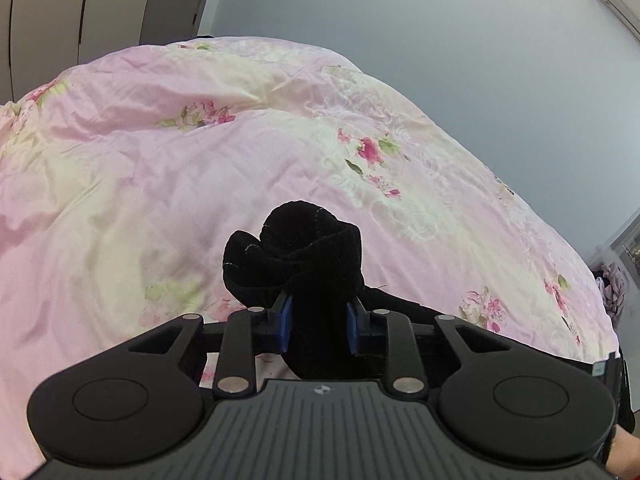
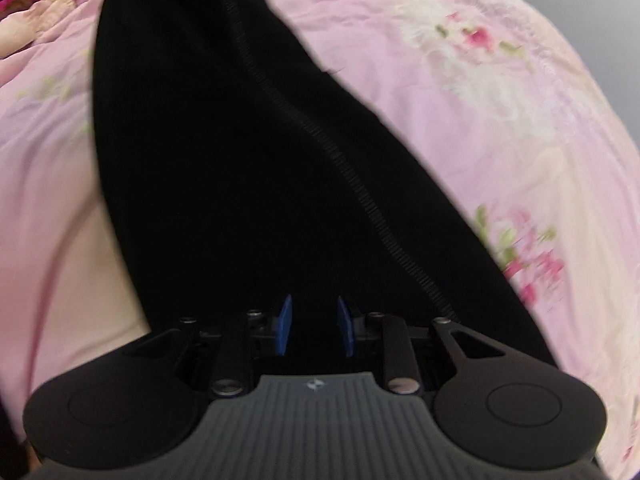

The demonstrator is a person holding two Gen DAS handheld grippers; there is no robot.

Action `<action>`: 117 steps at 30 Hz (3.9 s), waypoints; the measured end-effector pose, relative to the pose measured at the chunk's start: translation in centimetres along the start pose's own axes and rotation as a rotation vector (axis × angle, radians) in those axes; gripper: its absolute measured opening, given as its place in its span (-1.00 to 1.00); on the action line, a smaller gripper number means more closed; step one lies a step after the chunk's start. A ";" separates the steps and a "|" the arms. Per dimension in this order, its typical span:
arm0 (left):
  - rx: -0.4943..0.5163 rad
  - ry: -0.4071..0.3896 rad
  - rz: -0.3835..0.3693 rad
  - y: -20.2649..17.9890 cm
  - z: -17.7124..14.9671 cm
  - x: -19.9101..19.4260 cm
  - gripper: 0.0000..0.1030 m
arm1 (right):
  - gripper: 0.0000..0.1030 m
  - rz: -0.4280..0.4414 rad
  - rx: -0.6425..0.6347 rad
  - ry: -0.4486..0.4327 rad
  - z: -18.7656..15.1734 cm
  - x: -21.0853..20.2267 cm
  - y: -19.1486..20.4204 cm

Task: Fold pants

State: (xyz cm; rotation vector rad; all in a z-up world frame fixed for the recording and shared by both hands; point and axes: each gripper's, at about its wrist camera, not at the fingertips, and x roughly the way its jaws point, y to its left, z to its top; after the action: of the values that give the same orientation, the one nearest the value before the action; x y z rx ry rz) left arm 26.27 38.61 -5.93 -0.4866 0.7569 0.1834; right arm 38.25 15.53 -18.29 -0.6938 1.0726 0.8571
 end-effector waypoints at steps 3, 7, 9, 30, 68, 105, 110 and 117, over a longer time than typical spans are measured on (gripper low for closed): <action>0.031 0.002 -0.007 -2.0 0.1 -0.4 -0.47 | -0.60 -0.015 -0.005 -0.001 -1.1 1.2 1.0; 0.093 -0.023 -0.021 -5.1 0.0 -1.8 -0.51 | -0.60 0.010 0.056 -0.030 -1.2 -0.9 0.0; 0.125 -0.036 -0.024 -6.9 -0.1 -2.3 -0.52 | -0.60 -0.018 0.060 -0.044 -2.0 -2.4 -0.8; 0.394 0.100 -0.212 -22.4 -4.3 1.8 -0.62 | -0.54 -0.097 0.374 -0.066 -18.9 -10.0 -9.8; 0.815 0.236 0.313 -22.9 -9.8 18.1 -0.73 | 0.00 -0.053 0.380 -0.075 -19.1 -7.2 -14.2; 0.914 0.298 -0.201 -26.7 -22.5 7.5 -0.81 | -0.01 0.200 0.867 -0.168 -23.7 -12.2 -12.4; 0.748 0.317 -0.241 -24.3 -20.9 7.7 -0.81 | 0.33 0.347 1.059 -0.275 -25.0 -12.1 -11.9; 0.943 0.369 -0.166 -24.5 -23.4 8.7 -0.82 | 0.42 0.528 1.282 -0.347 -24.1 -8.2 -11.5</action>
State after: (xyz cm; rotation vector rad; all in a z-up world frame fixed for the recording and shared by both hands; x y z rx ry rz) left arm 26.24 5.71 -17.83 0.3297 1.0562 -0.4249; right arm 35.32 -12.23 -17.70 0.8088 1.2330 0.5133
